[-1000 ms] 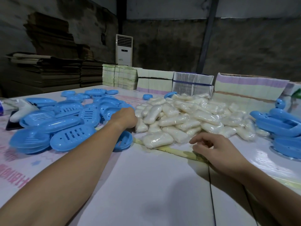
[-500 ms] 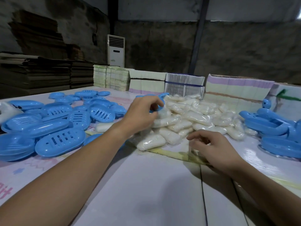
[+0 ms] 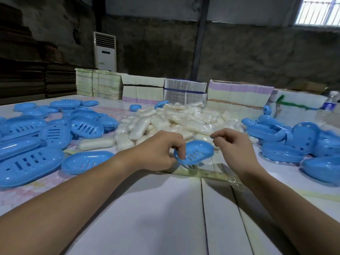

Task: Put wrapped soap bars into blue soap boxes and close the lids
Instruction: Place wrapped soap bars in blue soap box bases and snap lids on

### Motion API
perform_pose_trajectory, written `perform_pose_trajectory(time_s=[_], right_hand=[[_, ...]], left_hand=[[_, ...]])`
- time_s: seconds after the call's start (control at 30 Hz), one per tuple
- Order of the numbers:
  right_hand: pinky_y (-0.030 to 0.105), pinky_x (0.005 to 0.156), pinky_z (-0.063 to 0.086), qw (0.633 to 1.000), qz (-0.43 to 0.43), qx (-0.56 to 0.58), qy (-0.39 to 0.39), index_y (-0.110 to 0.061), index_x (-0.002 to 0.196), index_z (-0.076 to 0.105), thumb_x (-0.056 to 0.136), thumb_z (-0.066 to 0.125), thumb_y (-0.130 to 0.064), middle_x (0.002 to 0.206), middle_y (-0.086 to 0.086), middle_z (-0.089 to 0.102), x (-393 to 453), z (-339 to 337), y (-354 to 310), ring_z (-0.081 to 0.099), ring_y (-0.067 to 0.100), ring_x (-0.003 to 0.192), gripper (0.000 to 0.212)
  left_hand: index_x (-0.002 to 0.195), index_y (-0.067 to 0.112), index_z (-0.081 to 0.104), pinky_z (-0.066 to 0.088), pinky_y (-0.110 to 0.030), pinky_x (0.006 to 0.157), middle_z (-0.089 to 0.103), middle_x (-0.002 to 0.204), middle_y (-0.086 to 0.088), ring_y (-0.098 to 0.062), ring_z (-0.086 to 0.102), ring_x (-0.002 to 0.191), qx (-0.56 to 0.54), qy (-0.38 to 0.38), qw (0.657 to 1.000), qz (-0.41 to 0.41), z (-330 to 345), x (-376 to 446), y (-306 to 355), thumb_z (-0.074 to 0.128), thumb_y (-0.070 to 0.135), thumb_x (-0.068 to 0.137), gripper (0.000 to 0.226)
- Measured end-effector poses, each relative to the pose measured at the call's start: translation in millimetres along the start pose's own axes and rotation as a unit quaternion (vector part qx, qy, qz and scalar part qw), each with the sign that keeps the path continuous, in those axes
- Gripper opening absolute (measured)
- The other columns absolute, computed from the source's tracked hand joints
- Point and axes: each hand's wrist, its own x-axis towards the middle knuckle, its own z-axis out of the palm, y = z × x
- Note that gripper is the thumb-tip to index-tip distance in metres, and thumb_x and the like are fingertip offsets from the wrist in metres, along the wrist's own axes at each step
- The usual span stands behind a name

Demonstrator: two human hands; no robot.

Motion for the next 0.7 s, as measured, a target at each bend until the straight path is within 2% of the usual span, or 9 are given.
perform_pose_trajectory(time_s=[0.13, 0.3, 0.37, 0.47, 0.57, 0.63, 0.7], right_hand=[[0.026, 0.070, 0.047, 1.000, 0.018, -0.004, -0.003, -0.030, 0.076, 0.072, 0.084, 0.060, -0.010, 0.070, -0.007, 0.067, 2, 1, 5, 0.061, 0.008, 0.072, 0.025], [0.018, 0.058, 0.042, 0.997, 0.023, -0.065, -0.035, -0.032, 0.081, 0.070, 0.085, 0.060, -0.016, 0.070, -0.011, 0.063, 3, 2, 13, 0.056, 0.001, 0.063, 0.019], [0.020, 0.056, 0.041, 0.995, 0.022, -0.089, -0.037, -0.033, 0.086, 0.069, 0.085, 0.060, -0.017, 0.071, -0.011, 0.061, 4, 1, 16, 0.056, 0.003, 0.063, 0.018], [0.026, 0.070, 0.041, 0.988, 0.003, -0.150, -0.022, -0.035, 0.100, 0.064, 0.085, 0.062, -0.021, 0.093, -0.007, 0.059, 8, 2, 20, 0.055, 0.010, 0.084, 0.021], [0.033, 0.089, 0.042, 0.972, -0.036, -0.230, -0.011, -0.031, 0.121, 0.059, 0.085, 0.065, -0.026, 0.116, -0.001, 0.056, 18, 9, 18, 0.050, 0.019, 0.110, 0.037], [0.038, 0.101, 0.037, 0.959, -0.044, -0.279, -0.035, -0.025, 0.134, 0.053, 0.086, 0.064, -0.030, 0.132, 0.005, 0.053, 29, 16, 15, 0.042, 0.027, 0.124, 0.050], [0.041, 0.106, 0.033, 0.937, -0.044, -0.339, -0.075, -0.023, 0.144, 0.042, 0.089, 0.061, -0.036, 0.145, 0.007, 0.046, 40, 24, 13, 0.035, 0.031, 0.132, 0.061]], left_hand=[[0.073, 0.016, 0.072, 0.050, -0.037, 0.083, 0.062, 0.083, 0.017, -0.015, 0.061, 0.089, 0.001, -0.038, 0.999, 0.012, 10, 0, 0, 0.066, -0.010, 0.068, 0.027], [0.070, 0.019, 0.069, 0.050, -0.038, 0.087, 0.064, 0.086, 0.021, -0.011, 0.061, 0.094, -0.018, -0.031, 0.999, 0.016, 9, 0, -2, 0.064, -0.013, 0.068, 0.033], [0.069, 0.020, 0.070, 0.050, -0.038, 0.086, 0.065, 0.087, 0.020, -0.012, 0.062, 0.095, -0.021, -0.028, 0.999, 0.023, 10, 0, -2, 0.063, -0.012, 0.068, 0.033], [0.071, 0.015, 0.072, 0.051, -0.038, 0.086, 0.068, 0.089, 0.015, -0.012, 0.063, 0.094, -0.031, -0.020, 0.999, 0.036, 14, 1, -2, 0.064, -0.012, 0.067, 0.029], [0.071, 0.015, 0.072, 0.050, -0.037, 0.088, 0.070, 0.090, 0.013, -0.011, 0.063, 0.095, -0.027, -0.025, 0.998, 0.045, 18, 3, -2, 0.065, -0.012, 0.068, 0.028], [0.071, 0.015, 0.072, 0.050, -0.035, 0.088, 0.071, 0.092, 0.011, -0.010, 0.063, 0.094, -0.023, -0.030, 0.998, 0.047, 18, 3, -3, 0.065, -0.012, 0.068, 0.028], [0.070, 0.015, 0.072, 0.049, -0.029, 0.087, 0.071, 0.093, 0.011, -0.009, 0.062, 0.094, -0.022, -0.032, 0.999, 0.039, 18, 3, -4, 0.064, -0.012, 0.069, 0.028]])
